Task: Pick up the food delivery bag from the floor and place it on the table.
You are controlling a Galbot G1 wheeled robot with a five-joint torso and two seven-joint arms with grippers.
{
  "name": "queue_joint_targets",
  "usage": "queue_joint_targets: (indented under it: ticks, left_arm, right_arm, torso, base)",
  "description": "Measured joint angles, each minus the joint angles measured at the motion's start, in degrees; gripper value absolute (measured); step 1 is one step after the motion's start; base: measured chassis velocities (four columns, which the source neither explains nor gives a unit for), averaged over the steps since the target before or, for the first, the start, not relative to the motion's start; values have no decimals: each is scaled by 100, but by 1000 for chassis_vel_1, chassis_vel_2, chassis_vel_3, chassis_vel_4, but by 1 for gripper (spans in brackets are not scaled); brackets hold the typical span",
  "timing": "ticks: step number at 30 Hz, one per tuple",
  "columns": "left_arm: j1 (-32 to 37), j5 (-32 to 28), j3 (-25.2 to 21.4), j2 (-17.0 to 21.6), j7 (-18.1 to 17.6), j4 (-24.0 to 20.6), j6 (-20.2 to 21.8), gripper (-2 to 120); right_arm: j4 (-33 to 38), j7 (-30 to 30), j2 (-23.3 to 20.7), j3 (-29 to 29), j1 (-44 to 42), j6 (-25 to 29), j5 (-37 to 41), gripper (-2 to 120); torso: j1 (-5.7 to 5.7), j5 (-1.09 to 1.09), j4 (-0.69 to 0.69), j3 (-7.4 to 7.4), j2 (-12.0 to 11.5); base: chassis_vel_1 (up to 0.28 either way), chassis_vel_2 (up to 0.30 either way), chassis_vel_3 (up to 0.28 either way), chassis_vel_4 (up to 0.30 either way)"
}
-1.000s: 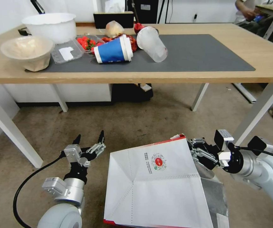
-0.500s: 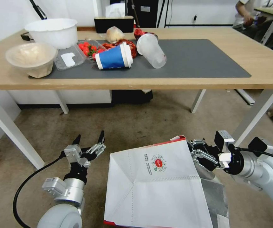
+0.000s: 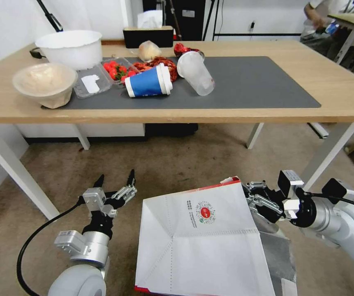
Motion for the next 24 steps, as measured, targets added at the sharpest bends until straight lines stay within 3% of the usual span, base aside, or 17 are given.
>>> queue_joint_targets:
  ticks: [24]
  left_arm:
    - [-42, 15, -1, 13, 16, 65, 15, 100]
  right_arm:
    - [0, 5, -13, 2, 9, 9, -26, 0]
  torso:
    - [167, 0, 0, 376, 544]
  base:
    - [0, 0, 0, 0]
